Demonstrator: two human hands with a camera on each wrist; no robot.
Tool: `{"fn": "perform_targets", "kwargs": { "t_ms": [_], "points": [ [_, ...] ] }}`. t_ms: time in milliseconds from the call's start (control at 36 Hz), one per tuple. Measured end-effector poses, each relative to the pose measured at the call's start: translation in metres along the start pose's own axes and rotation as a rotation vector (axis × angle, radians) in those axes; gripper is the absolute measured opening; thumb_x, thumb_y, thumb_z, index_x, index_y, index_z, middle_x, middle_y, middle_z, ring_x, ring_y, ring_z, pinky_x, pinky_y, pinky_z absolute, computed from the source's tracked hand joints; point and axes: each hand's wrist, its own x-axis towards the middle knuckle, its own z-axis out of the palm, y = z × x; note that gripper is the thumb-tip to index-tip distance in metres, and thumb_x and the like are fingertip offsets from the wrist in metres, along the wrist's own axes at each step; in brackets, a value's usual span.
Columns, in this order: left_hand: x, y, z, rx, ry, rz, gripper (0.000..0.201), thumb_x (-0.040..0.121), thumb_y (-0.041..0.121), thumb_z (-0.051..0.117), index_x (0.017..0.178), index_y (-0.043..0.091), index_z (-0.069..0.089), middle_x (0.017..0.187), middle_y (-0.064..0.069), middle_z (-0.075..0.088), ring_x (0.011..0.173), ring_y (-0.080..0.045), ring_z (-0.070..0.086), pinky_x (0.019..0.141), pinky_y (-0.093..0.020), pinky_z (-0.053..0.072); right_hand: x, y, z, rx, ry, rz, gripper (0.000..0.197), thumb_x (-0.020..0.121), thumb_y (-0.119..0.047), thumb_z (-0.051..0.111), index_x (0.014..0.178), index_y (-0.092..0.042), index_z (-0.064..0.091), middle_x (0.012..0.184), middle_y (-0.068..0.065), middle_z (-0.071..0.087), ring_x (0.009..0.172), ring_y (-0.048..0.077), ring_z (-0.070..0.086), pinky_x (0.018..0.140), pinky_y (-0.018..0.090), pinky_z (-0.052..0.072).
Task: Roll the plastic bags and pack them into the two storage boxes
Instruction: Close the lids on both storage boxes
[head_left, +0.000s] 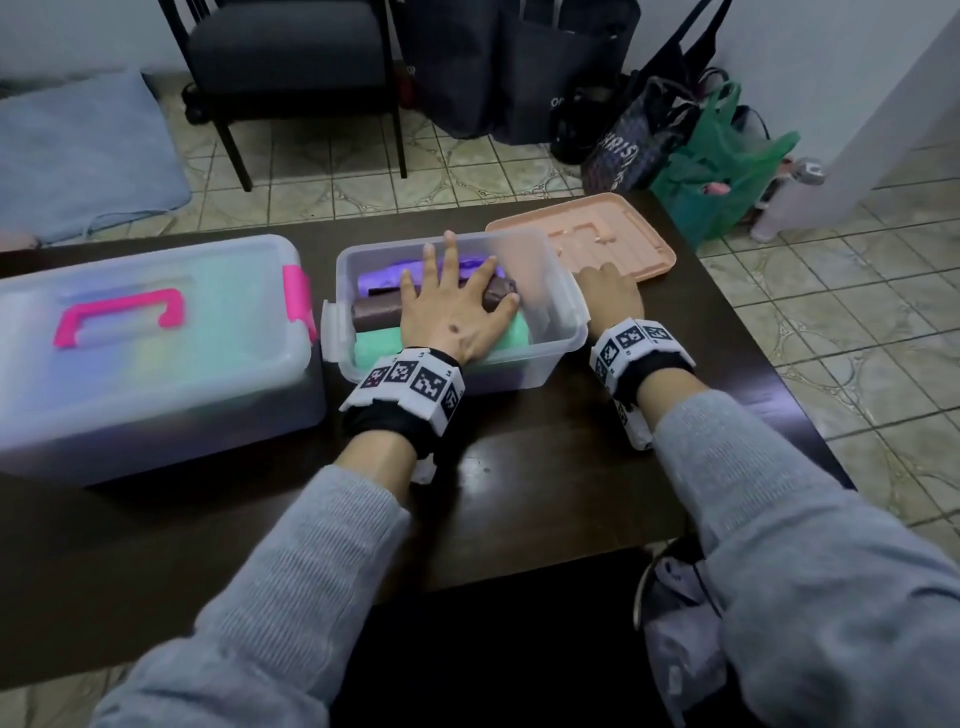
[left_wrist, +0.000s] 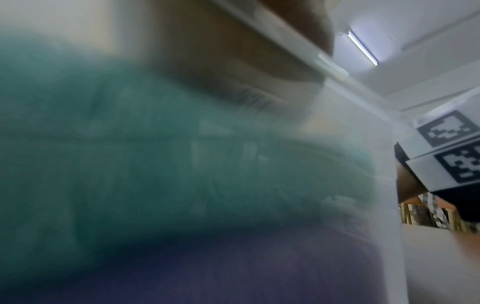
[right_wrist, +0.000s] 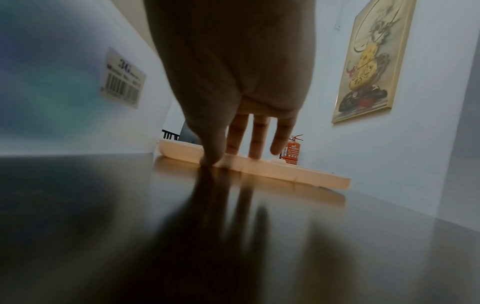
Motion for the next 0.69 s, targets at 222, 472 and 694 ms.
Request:
{"fn": "perform_targets", "kwargs": {
  "t_ms": [222,472,694],
  "points": [
    [-0.003,0.001,-0.001,0.018,-0.018,0.019,0.061,0.094,0.062,0.017,0.150,0.039,0.007,0.156,-0.007,-0.021,0.145,-0.029,-0.015,0.116,-0.052,-0.004,-0.020,0.020,-0.014,0.193,0.161,0.084,0.025,0.089,0.000,0.046,0.102,-0.014,0.062,0.105,0.009,0.062,0.103,0.029,0.052,0.086,0.039,0.037],
    [-0.018,0.017,0.004,0.014,-0.039,0.035,0.062,0.094,0.062,0.017,0.150,0.038,0.006,0.156,-0.008,-0.023,0.144,-0.030,-0.017,0.115,-0.052,-0.007,-0.038,0.044,-0.070,0.560,0.511,0.173,0.020,0.093,0.002,0.036,0.110,0.001,0.047,0.116,0.019,0.049,0.091,0.033,0.052,0.078,0.043,0.036],
    [-0.025,0.030,0.008,-0.064,-0.018,0.046,0.067,0.094,0.061,0.023,0.151,0.033,0.001,0.157,-0.008,-0.019,0.145,-0.028,-0.015,0.115,-0.050,-0.006,-0.059,0.049,-0.126,0.801,0.541,0.299,0.024,0.098,-0.004,0.033,0.120,0.001,0.041,0.107,0.011,0.052,0.096,0.018,0.048,0.074,0.024,0.033]
  ]
}}
